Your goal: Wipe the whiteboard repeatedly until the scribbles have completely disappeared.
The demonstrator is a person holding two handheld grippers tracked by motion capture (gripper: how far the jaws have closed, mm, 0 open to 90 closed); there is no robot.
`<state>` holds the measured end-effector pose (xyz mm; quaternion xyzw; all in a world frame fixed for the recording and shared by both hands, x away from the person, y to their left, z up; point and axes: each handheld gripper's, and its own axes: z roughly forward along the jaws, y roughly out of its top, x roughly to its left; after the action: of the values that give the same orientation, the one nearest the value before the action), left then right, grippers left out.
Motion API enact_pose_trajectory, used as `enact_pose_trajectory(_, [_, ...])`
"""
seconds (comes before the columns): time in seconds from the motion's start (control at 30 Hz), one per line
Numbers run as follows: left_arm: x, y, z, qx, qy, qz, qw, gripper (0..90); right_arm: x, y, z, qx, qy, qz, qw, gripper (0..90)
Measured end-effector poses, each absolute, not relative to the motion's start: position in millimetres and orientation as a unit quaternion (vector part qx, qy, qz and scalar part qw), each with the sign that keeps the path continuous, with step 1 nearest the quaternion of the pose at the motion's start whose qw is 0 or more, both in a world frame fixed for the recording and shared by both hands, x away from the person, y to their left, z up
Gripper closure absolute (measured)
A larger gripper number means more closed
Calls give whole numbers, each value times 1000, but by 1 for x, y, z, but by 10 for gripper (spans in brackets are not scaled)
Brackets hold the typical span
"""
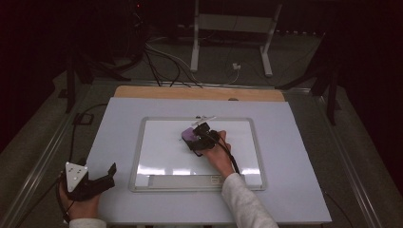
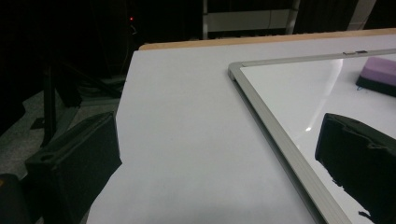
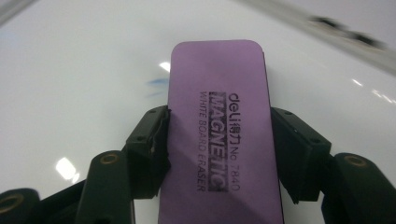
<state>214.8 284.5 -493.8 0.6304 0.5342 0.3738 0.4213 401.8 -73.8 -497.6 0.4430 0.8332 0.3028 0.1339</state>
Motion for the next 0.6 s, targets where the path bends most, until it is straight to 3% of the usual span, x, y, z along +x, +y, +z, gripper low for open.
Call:
enact_pose_trajectory(0.23, [215,285,-494,629,536,373,423,8,411,-74,-497,501,801,287,158,415])
enact_pose_trajectory(0.47, [215,284,-494,630,535,373,422,8,398,-45,-497,384,863,310,106,414])
enact_pose_trajectory(0.6, [215,285,-494,629,536,373,422,8,392,-37,-496,342,881,311,100,415])
